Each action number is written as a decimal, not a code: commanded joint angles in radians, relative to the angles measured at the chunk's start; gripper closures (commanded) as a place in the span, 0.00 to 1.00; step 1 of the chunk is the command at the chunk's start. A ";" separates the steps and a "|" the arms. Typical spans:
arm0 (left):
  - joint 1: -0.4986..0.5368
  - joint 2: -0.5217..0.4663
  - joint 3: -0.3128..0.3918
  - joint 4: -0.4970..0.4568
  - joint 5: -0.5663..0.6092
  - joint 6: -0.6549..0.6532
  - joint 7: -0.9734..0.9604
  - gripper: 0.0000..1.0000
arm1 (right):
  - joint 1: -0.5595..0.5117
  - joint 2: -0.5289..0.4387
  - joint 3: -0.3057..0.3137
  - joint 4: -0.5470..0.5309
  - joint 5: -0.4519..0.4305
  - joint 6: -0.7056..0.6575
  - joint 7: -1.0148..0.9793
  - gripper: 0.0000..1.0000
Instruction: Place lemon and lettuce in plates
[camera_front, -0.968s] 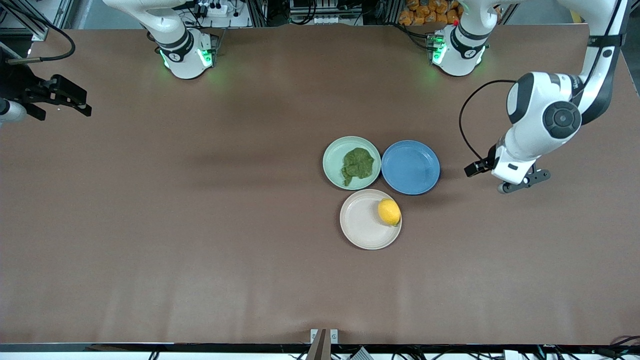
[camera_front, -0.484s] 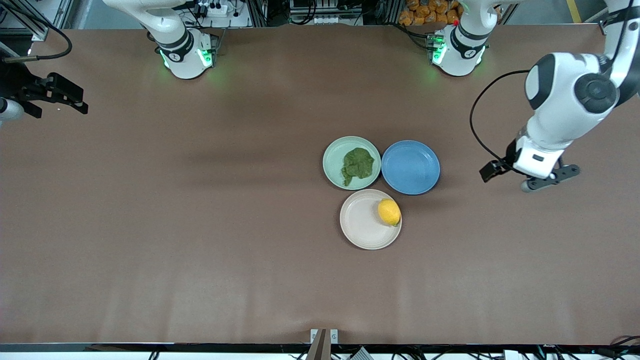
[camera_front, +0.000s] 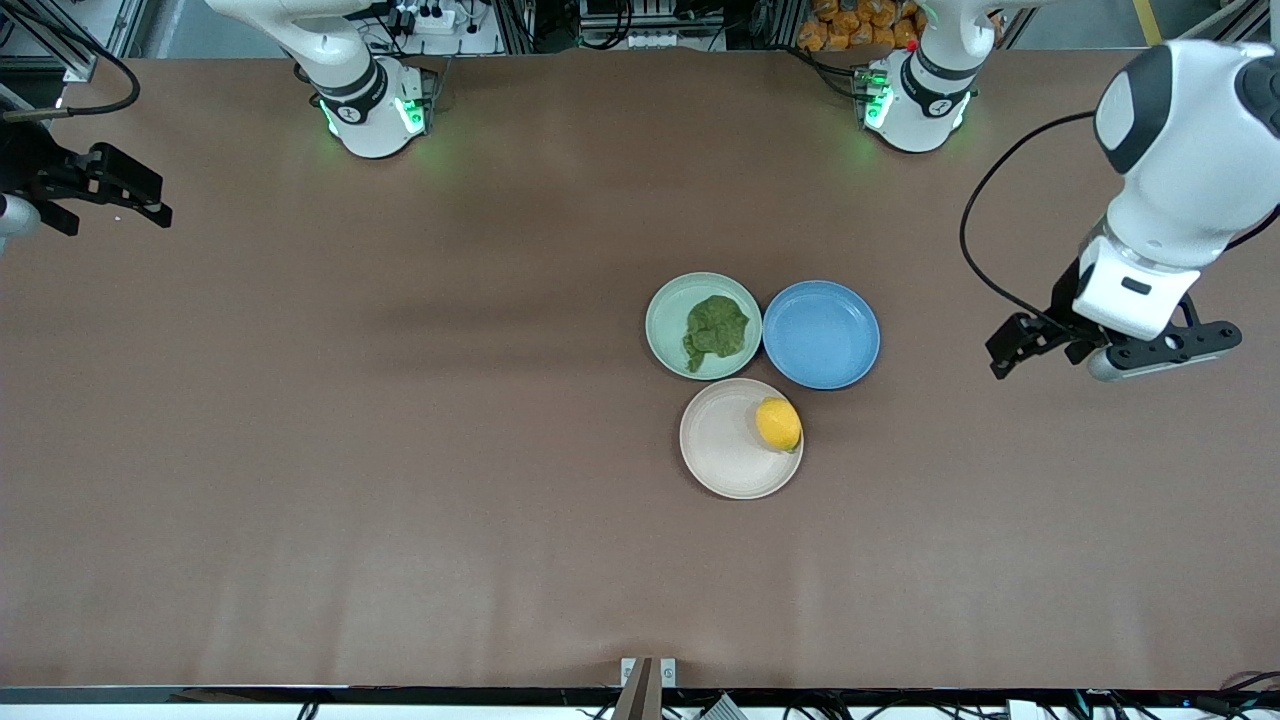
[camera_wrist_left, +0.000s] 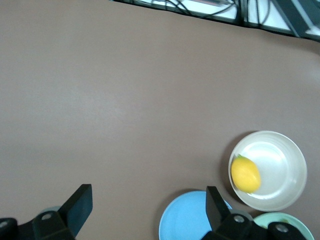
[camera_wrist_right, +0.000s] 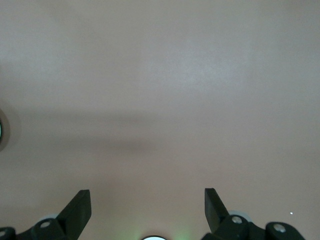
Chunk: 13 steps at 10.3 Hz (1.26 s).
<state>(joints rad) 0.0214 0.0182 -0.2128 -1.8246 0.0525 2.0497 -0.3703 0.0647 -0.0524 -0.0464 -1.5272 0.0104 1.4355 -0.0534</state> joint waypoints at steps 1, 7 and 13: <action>0.002 -0.120 -0.013 0.015 -0.023 -0.138 0.071 0.00 | -0.013 -0.020 0.003 -0.002 -0.015 0.005 -0.010 0.00; 0.011 -0.155 0.001 0.189 -0.056 -0.473 0.295 0.00 | -0.011 -0.020 -0.003 -0.001 -0.015 0.019 -0.006 0.00; 0.011 -0.087 0.016 0.248 -0.056 -0.505 0.294 0.00 | -0.009 -0.020 -0.004 0.012 -0.017 0.033 -0.006 0.00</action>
<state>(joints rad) 0.0286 -0.0899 -0.1986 -1.6135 0.0198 1.5771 -0.1012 0.0638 -0.0572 -0.0572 -1.5133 0.0091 1.4659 -0.0534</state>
